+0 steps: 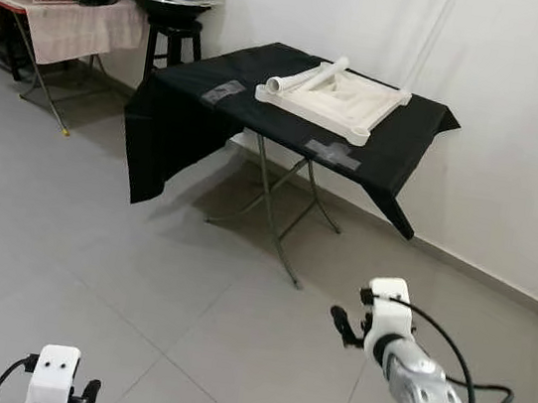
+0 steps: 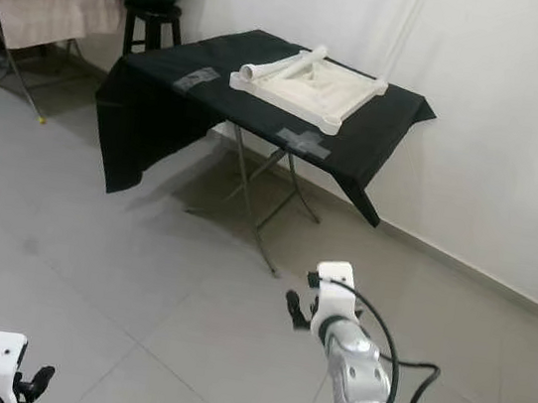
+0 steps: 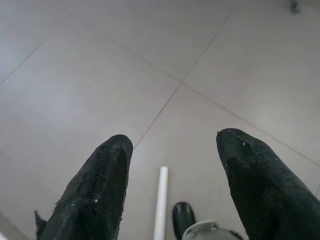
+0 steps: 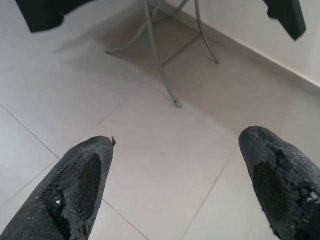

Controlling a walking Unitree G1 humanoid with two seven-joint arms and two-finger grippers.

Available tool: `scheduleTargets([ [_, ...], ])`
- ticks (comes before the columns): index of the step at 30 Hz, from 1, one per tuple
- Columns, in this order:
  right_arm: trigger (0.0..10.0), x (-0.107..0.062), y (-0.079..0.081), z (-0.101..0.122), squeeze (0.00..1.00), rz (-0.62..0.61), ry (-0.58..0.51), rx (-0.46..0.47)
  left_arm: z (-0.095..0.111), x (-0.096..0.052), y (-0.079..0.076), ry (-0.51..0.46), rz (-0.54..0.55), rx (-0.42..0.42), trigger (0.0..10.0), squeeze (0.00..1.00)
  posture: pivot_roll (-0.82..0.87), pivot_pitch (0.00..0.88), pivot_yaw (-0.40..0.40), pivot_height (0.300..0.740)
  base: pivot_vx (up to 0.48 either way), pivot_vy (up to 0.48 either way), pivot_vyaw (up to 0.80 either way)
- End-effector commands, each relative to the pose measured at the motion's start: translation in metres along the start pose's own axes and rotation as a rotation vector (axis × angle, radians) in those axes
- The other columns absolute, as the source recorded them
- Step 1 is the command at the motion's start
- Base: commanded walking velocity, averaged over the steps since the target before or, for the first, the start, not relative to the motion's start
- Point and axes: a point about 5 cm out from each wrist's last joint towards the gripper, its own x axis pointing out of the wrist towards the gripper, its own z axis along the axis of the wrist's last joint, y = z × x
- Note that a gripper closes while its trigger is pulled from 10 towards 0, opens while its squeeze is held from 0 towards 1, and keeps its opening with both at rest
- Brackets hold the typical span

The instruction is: Building children table

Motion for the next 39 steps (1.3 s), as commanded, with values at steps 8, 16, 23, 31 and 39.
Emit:
scheduleTargets([
  [8, 10.0, -0.003, 0.028, 0.011, 0.0, 0.249, -0.012, -0.06, 0.004, 0.004, 0.012, 0.012, 0.078, -0.006, 10.0, 0.0, -0.01, 0.0, -0.123, 0.675, 0.0, 0.0, 0.0],
  [16, 10.0, -0.006, 0.033, 0.009, 0.0, 0.393, 0.022, -0.186, -0.003, 0.004, 0.018, 0.031, 0.081, 0.008, 10.0, 0.0, -0.01, 0.0, -0.118, 0.65, 0.0, 0.0, 0.0],
  [23, 10.0, -0.006, 0.023, 0.011, 0.0, 0.398, 0.042, -0.255, -0.018, -0.001, 0.016, 0.073, 0.058, 0.031, 10.0, 0.0, 0.01, 0.0, -0.134, 0.615, 0.0, 0.0, 0.0],
  [31, 10.0, -0.001, 0.029, 0.02, 0.0, 0.435, 0.025, -0.264, -0.029, -0.01, 0.016, 0.081, 0.037, 0.038, 10.0, 0.0, 0.05, 0.0, -0.144, 0.59, 0.0, 0.0, 0.0],
  [39, 10.0, 0.002, 0.036, 0.028, 0.0, 0.477, 0.002, -0.28, -0.034, -0.013, 0.023, 0.091, 0.04, 0.03, 10.0, 0.0, 0.06, 0.0, -0.135, 0.565, 0.0, 0.0, 0.0],
])
